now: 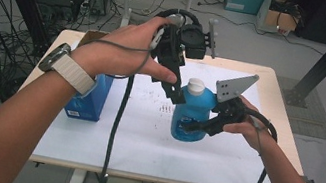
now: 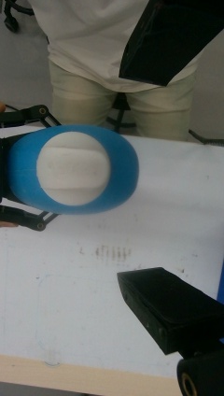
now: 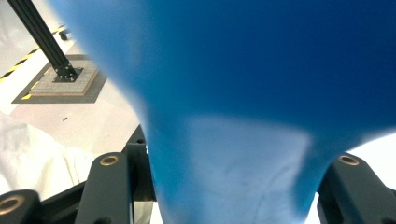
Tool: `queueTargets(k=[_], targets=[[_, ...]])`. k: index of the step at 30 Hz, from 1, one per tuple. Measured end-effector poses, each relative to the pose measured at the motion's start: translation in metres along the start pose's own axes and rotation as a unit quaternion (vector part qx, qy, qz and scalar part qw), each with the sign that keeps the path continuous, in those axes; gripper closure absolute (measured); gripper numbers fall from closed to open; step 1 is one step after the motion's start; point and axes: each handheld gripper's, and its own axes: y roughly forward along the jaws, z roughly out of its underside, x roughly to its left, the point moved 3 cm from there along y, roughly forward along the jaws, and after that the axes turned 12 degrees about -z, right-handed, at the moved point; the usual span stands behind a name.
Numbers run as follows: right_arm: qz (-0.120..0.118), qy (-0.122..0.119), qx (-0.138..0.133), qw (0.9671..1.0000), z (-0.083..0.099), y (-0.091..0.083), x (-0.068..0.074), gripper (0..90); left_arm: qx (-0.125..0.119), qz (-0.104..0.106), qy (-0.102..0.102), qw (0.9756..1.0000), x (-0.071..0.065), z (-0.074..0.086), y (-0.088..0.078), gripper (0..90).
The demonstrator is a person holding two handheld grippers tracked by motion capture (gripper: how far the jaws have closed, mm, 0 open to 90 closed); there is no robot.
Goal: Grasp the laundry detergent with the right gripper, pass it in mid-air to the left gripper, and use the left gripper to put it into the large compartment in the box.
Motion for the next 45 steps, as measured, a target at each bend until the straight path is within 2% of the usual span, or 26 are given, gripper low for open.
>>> queueTargets(k=[15,45], targets=[[-0.006,0.001,0.004,1.0000,-0.002,0.009,-0.004,42.6,0.001,0.015,-0.001,0.9999,-0.002,-0.001,0.009,4.5],[-0.007,-0.001,0.006,1.0000,-0.003,0.012,-0.003,42.6,0.000,0.019,-0.004,0.9998,-0.001,-0.004,0.016,6.3]])
